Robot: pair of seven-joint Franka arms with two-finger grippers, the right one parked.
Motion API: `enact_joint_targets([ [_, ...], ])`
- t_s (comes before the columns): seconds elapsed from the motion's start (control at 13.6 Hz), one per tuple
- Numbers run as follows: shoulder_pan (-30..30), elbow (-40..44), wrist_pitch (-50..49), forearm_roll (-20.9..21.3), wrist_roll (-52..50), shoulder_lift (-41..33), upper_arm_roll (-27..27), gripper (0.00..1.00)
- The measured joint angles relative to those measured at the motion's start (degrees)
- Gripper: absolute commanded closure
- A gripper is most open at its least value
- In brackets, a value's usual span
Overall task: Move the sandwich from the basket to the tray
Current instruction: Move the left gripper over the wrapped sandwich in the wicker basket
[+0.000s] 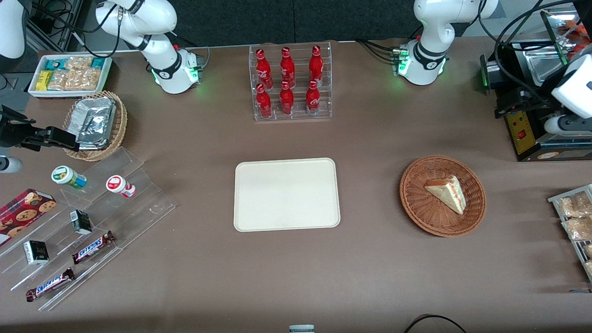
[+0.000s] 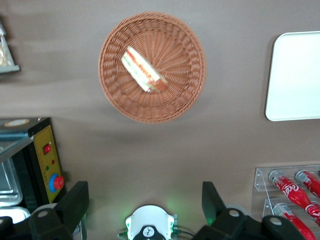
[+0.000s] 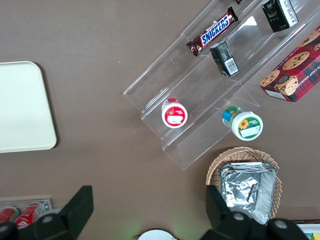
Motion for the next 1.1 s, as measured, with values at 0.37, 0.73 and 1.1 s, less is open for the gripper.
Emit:
enact_joint_targets([
  [0.37, -0.6, -0.2, -0.1, 0.2, -1.9, 0.5, 1.0, 0.00],
  [0.73, -1.2, -4.7, 10.2, 3.5, -23.1, 7.1, -0.8, 0.00],
  [1.1, -1.3, -18.4, 29.9, 3.9, -45.6, 8.7, -1.6, 0.00],
])
